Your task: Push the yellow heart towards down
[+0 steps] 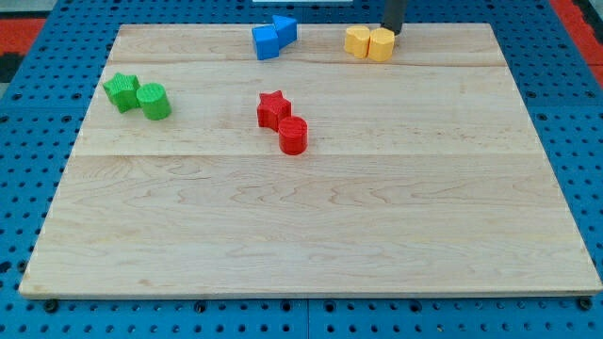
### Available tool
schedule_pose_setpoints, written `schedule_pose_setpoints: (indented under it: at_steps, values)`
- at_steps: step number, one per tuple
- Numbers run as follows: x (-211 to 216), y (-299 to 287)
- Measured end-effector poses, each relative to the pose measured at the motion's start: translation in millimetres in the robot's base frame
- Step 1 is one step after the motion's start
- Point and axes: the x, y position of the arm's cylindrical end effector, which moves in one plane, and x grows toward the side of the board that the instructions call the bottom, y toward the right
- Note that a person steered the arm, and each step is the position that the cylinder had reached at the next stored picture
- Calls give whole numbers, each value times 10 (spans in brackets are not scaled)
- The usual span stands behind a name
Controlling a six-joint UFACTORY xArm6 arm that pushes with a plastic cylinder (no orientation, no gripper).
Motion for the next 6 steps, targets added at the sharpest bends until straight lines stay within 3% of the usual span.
schedule_pose_setpoints:
  at_steps: [3, 6]
  values:
    - [17, -658]
    - [1752, -992]
